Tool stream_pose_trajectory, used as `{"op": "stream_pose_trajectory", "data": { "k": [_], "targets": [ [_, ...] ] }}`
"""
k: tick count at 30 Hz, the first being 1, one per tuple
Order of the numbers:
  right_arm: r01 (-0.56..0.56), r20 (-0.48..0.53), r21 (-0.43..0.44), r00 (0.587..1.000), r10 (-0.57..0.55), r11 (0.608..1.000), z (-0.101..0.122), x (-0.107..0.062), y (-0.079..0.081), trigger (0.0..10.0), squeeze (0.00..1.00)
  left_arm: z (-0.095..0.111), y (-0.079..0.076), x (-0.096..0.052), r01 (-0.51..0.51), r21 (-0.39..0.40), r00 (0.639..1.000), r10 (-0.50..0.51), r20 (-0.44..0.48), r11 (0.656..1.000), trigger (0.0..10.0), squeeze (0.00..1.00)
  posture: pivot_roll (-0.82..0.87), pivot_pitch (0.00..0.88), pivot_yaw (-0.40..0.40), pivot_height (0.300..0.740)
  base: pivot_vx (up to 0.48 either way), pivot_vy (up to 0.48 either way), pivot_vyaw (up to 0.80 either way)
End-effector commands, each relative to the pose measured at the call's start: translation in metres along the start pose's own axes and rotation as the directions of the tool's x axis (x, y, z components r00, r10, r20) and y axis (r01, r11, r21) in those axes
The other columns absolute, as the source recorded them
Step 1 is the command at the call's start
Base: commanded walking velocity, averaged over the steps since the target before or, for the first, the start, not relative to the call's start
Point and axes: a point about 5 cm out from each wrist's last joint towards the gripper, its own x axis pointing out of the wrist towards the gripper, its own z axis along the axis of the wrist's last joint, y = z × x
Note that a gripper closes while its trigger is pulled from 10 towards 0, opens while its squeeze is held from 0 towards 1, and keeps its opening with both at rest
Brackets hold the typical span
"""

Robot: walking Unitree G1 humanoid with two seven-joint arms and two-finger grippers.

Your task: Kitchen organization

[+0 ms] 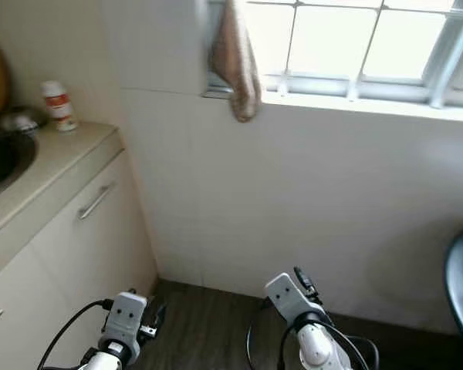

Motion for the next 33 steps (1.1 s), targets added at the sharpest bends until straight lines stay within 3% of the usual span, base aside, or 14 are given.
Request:
{"op": "stream_pose_trajectory", "data": {
  "k": [1,13,23,26,27,28,29,33],
  "targets": [
    [0.007,0.02,-0.001,1.0,-0.007,1.0,0.005,0.002,0.002,10.0,0.0,-0.001,0.003,-0.001,-0.003,0.016,1.0,0.003,-0.005,1.0,10.0,0.0,-0.03,0.0,0.012,0.74,0.0,0.0,-0.78],
    [0.004,0.03,-0.002,1.0,-0.003,1.0,0.006,0.002,0.003,10.0,0.0,-0.002,0.003,-0.001,0.002,0.019,1.0,-0.001,-0.01,1.0,10.0,0.0,-0.03,0.0,0.012,0.74,0.0,0.0,-0.77],
    [-0.029,0.059,-0.003,0.998,0.029,1.0,0.009,0.002,0.004,10.0,0.0,-0.002,0.001,-0.001,0.001,0.02,1.0,-0.001,-0.009,1.0,10.0,0.0,-0.03,0.0,0.008,0.74,0.0,-0.255,0.0],
    [-0.042,0.094,-0.061,0.994,0.047,0.997,0.014,0.001,0.005,10.0,0.0,-0.001,0.001,-0.001,0.001,0.021,1.0,-0.001,-0.007,1.0,10.0,0.0,-0.03,0.0,0.008,0.74,0.0,-0.426,0.41],
    [-0.038,0.159,-0.152,0.985,0.062,0.988,0.022,0.0,0.006,10.0,0.0,-0.001,0.001,-0.001,0.001,0.021,1.0,-0.001,-0.006,1.0,10.0,0.0,-0.03,0.0,0.009,0.74,0.0,-0.424,0.8],
    [-0.038,0.159,-0.152,0.985,0.062,0.988,0.022,0.0,0.006,10.0,0.0,-0.001,0.001,-0.001,0.001,0.021,1.0,-0.001,-0.006,1.0,10.0,0.0,-0.03,0.0,0.009,0.74,0.0,-0.424,0.8],
    [-0.007,0.269,-0.325,0.958,0.099,0.946,0.036,-0.003,0.011,10.0,0.0,-0.001,0.001,-0.001,0.0,0.021,1.0,0.0,-0.007,1.0,10.0,0.0,-0.03,0.0,0.009,0.74,0.0,-0.424,0.0],
    [-0.014,0.314,-0.372,0.939,0.14,0.928,0.044,-0.004,0.014,10.0,0.0,-0.001,0.0,-0.001,0.0,0.021,1.0,0.0,-0.007,1.0,10.0,0.0,-0.03,0.0,0.008,0.74,0.0,-0.41,0.0]
  ]
}}
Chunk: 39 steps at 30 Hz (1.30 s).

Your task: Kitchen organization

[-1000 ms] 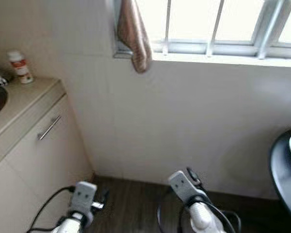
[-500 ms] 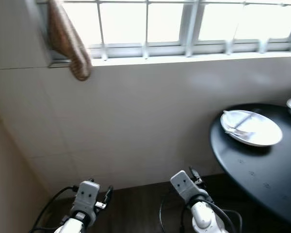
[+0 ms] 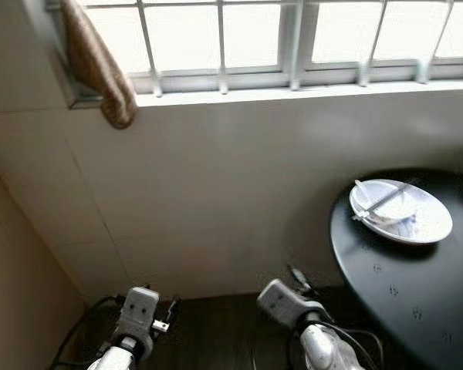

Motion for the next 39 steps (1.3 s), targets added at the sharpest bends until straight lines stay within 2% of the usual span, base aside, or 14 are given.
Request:
{"op": "stream_pose_trajectory", "data": {
  "k": [1,5,8,10,17,24,25,27,30,39],
  "targets": [
    [-0.023,0.018,-0.057,1.0,0.025,0.998,-0.001,-0.003,0.001,10.0,0.0,0.006,-0.001,0.003,0.002,0.008,1.0,-0.002,0.019,1.0,10.0,0.0,-0.03,0.0,0.008,0.74,0.0,-0.349,0.0],
    [-0.009,0.065,-0.086,0.998,0.015,0.996,0.004,0.001,-0.002,10.0,0.0,0.006,-0.001,0.003,0.0,0.004,1.0,0.0,0.025,1.0,10.0,0.0,-0.03,0.0,0.007,0.74,0.0,0.0,0.65],
    [0.012,0.043,-0.038,0.999,-0.01,0.999,0.001,0.003,-0.007,10.0,0.0,0.006,-0.001,0.003,-0.001,0.003,1.0,0.001,0.027,1.0,10.0,0.0,-0.03,0.0,0.005,0.74,0.0,0.0,0.53],
    [0.029,0.003,-0.056,1.0,-0.029,0.998,-0.003,0.006,-0.009,10.0,0.0,0.006,0.0,0.003,-0.003,0.002,1.0,0.003,0.028,1.0,10.0,0.0,-0.03,0.0,0.005,0.74,0.0,0.0,0.0],
    [0.046,-0.012,-0.05,0.999,-0.046,0.998,-0.005,0.007,-0.008,10.0,0.0,0.007,0.0,0.003,-0.006,-0.005,0.999,0.006,0.032,1.0,10.0,0.0,-0.02,0.0,0.006,0.74,0.0,0.0,0.0],
    [0.055,-0.046,-0.019,0.997,-0.056,0.998,-0.01,0.008,-0.009,10.0,0.0,0.007,0.0,0.004,-0.006,-0.014,0.999,0.007,0.033,1.0,10.0,0.0,-0.03,0.0,0.006,0.74,0.0,0.0,0.0],
    [0.059,-0.063,0.015,0.996,-0.058,0.998,-0.012,0.008,-0.009,10.0,0.0,0.008,0.0,0.004,-0.005,-0.015,0.999,0.006,0.038,1.0,10.0,0.0,-0.03,0.0,0.005,0.74,0.0,0.0,0.0],
    [0.062,-0.082,0.028,0.995,-0.06,0.998,-0.014,0.009,-0.01,10.0,0.0,0.008,0.0,0.004,-0.005,-0.017,0.999,0.006,0.04,1.0,10.0,0.0,-0.03,0.0,0.004,0.74,0.0,0.0,0.0],
    [0.061,-0.103,0.054,0.993,-0.055,0.997,-0.017,0.009,-0.011,10.0,0.0,0.008,0.0,0.004,-0.005,-0.019,0.999,0.005,0.04,1.0,10.0,0.0,-0.03,0.0,0.003,0.74,0.0,0.0,-0.8],
    [0.052,-0.096,-0.001,0.994,-0.052,0.999,-0.016,0.011,-0.011,10.0,0.0,0.008,-0.001,0.004,-0.003,-0.024,0.999,0.004,0.042,1.0,10.0,0.0,-0.03,0.0,0.002,0.74,0.0,0.0,-0.8]
  ]
}}
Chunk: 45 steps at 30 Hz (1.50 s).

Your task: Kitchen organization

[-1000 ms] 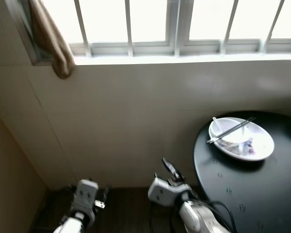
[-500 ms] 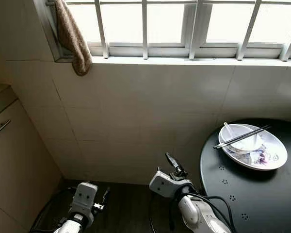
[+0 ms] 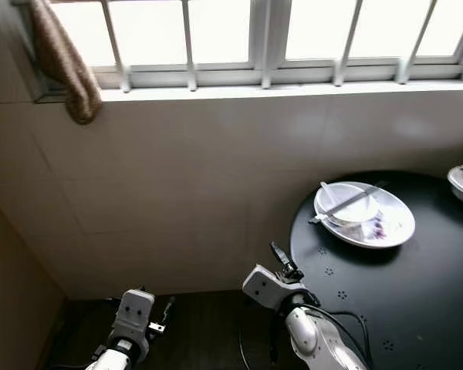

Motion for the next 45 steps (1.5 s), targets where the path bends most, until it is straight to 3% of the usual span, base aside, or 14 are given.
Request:
{"op": "stream_pose_trajectory", "data": {
  "k": [1,6,8,11,16,21,28,29,32,33,45],
  "targets": [
    [0.004,0.001,-0.029,1.0,-0.004,1.0,0.0,0.002,-0.002,10.0,0.0,0.002,0.0,0.0,-0.003,-0.006,1.0,0.003,0.013,1.0,10.0,0.0,-0.03,0.0,0.002,0.74,0.0,0.0,-0.8],
    [-0.004,0.02,-0.122,1.0,0.006,0.992,0.001,0.004,-0.001,10.0,0.0,0.003,0.0,0.0,-0.002,-0.01,1.0,0.003,0.016,1.0,10.0,0.0,-0.03,0.0,0.001,0.74,0.0,0.0,0.0],
    [0.018,-0.001,-0.217,1.0,-0.019,0.976,-0.003,0.007,-0.004,10.0,0.0,0.002,0.0,0.0,-0.003,-0.014,1.0,0.003,0.015,1.0,10.0,0.0,-0.02,0.0,0.001,0.74,0.0,0.0,0.0],
    [0.044,-0.022,-0.254,0.998,-0.052,0.966,-0.007,0.01,-0.009,10.0,0.0,0.002,0.0,0.0,-0.004,-0.015,1.0,0.004,0.014,1.0,10.0,0.0,-0.02,0.0,0.001,0.74,0.0,0.0,0.0],
    [0.053,-0.007,-0.243,0.998,-0.056,0.968,-0.005,0.012,-0.01,10.0,0.0,0.003,0.001,0.0,-0.005,-0.022,1.0,0.006,0.026,1.0,10.0,0.0,-0.02,0.0,0.0,0.74,0.0,0.0,0.0],
    [0.036,0.041,-0.203,0.999,-0.029,0.978,0.002,0.011,-0.004,10.0,0.0,0.003,0.002,0.0,-0.009,-0.025,1.0,0.01,0.03,1.0,10.0,0.0,-0.02,0.0,0.001,0.74,0.0,0.0,0.0],
    [-0.068,0.104,-0.078,0.992,0.076,0.995,0.012,0.004,0.009,10.0,0.0,0.003,0.003,-0.001,-0.007,-0.028,1.0,0.008,0.029,1.0,10.0,0.0,-0.02,0.0,0.004,0.74,0.0,0.0,0.0],
    [-0.137,0.048,0.04,0.99,0.135,0.99,0.008,0.001,0.015,10.0,0.0,0.002,0.003,-0.001,-0.007,-0.019,1.0,0.008,0.024,1.0,10.0,0.0,-0.02,0.0,0.004,0.74,0.0,0.0,0.0],
    [-0.176,0.009,0.085,0.984,0.176,0.981,0.005,-0.001,0.019,10.0,0.0,0.002,0.003,0.0,-0.008,-0.016,1.0,0.008,0.019,1.0,10.0,0.0,-0.03,0.0,0.004,0.74,0.0,0.0,0.0],
    [-0.25,-0.033,0.164,0.966,0.258,0.954,-0.001,-0.005,0.029,10.0,0.0,0.001,0.003,0.0,-0.009,-0.014,1.0,0.01,0.012,1.0,10.0,0.0,-0.03,0.0,0.006,0.74,0.0,0.0,0.0],
    [-0.324,-0.029,0.168,0.942,0.333,0.931,-0.001,-0.006,0.033,10.0,0.0,0.0,0.003,0.002,-0.012,-0.015,1.0,0.012,0.002,1.0,10.0,0.0,-0.02,0.0,0.003,0.74,0.0,0.0,0.0]
  ]
}}
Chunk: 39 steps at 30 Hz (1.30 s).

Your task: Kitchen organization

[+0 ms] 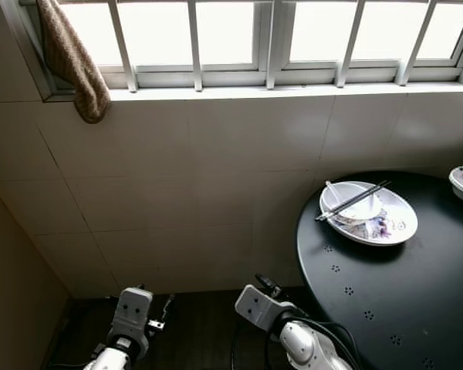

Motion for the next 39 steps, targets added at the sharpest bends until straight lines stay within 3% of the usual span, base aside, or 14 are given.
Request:
{"op": "stream_pose_trajectory", "data": {
  "k": [1,31,39],
  "targets": [
    [-0.005,0.005,0.002,1.0,0.005,1.0,0.003,0.001,-0.002,10.0,0.0,-0.001,0.001,0.001,-0.004,0.003,1.0,0.004,-0.016,1.0,10.0,0.0,-0.02,0.0,0.004,0.74,0.0,0.0,0.0],
    [-0.006,0.006,-0.003,1.0,0.006,1.0,0.003,0.002,-0.003,10.0,0.0,-0.001,0.002,0.002,0.0,-0.002,1.0,0.0,-0.017,1.0,10.0,0.0,-0.03,0.0,0.006,0.74,0.259,0.0,0.0],
    [0.088,-0.021,-0.06,0.996,-0.089,0.994,0.003,0.004,-0.012,10.0,0.0,-0.001,0.002,0.002,0.001,-0.004,1.0,-0.001,-0.016,1.0,10.0,0.0,-0.03,0.0,0.006,0.74,0.302,0.0,0.0]
  ]
}}
